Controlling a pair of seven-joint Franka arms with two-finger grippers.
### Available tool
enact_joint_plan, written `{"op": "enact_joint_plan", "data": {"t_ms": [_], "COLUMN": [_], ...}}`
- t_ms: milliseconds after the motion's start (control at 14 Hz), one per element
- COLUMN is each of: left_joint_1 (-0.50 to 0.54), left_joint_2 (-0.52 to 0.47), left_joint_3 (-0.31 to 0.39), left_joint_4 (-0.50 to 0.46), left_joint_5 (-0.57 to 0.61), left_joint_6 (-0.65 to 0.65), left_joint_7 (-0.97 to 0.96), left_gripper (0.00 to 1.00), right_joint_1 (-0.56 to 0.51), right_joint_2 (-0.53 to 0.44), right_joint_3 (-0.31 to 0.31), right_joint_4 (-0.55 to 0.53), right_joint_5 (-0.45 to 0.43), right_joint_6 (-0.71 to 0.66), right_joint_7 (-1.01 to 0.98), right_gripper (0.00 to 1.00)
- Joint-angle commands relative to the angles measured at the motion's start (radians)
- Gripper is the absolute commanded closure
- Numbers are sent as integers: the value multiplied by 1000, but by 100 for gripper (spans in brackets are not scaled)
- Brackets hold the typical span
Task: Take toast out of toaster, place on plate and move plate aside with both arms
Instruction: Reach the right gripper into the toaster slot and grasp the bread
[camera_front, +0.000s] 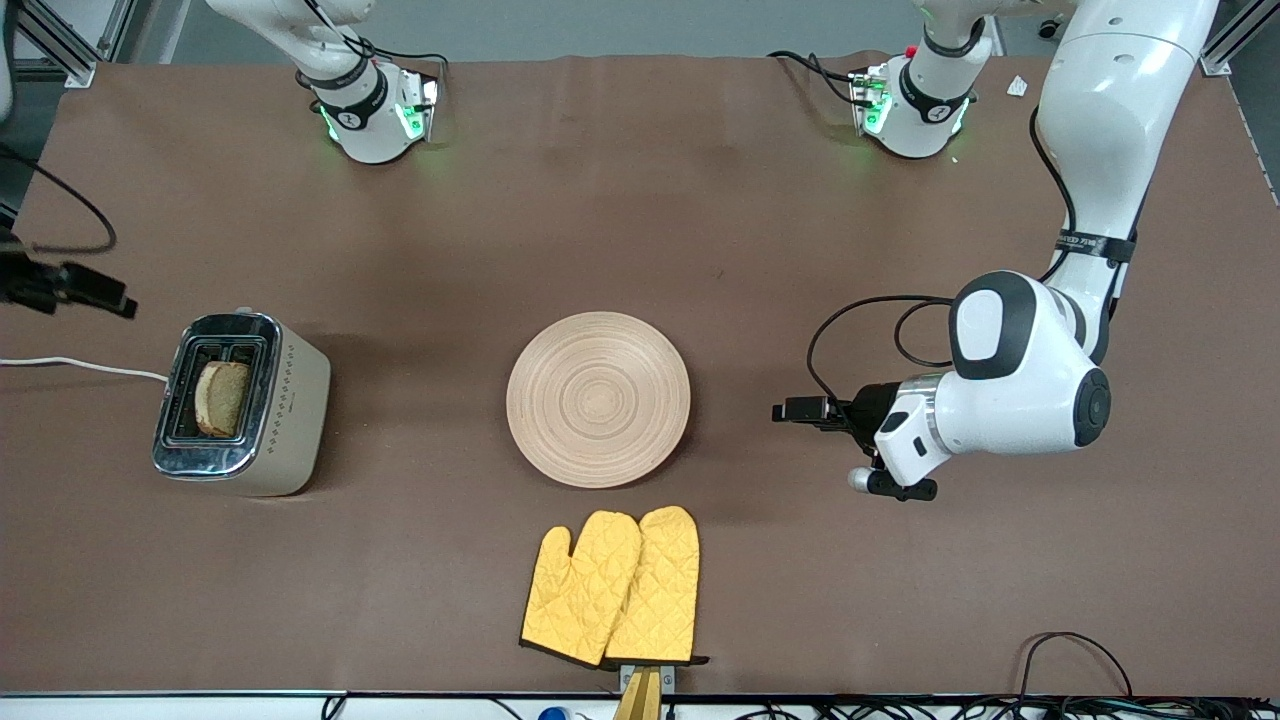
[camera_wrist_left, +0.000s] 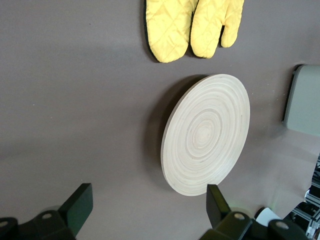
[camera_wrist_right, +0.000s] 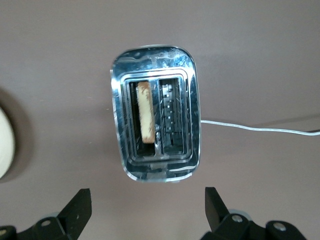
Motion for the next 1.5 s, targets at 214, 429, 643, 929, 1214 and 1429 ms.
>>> {"op": "enact_joint_plan", "data": {"t_ms": [214,429,643,929,1214,1429], "left_joint_1": [3,9,9,9,9,9], "left_joint_2": [19,16,13,13,10,10], "left_joint_3": [-2,-2,-2,-2,-2,-2], "left_joint_4": [23,21,21,21,21,21], "left_joint_5": [-36,-51,-53,-88,-87,-88], "left_joint_6": [19,20,18,19,18,15], "left_joint_7": [6,8,8,8,9,8], "left_gripper": [0,0,0,0,0,0], "right_joint_1": [-8,-5,7,7,4,9], "right_joint_2": [151,199,202,202,182,109], "right_joint_3": [13,16,16,16,14,17], "right_joint_4": [-101,-104,-98,-92,-61,17], "right_joint_5": [6,7,4,3,1,3], "right_joint_6": [250,275,267,257,235,90], "right_joint_7": [-14,-13,-30,-45,-85,-117], "right_gripper": [0,0,39,91,97,97]}}
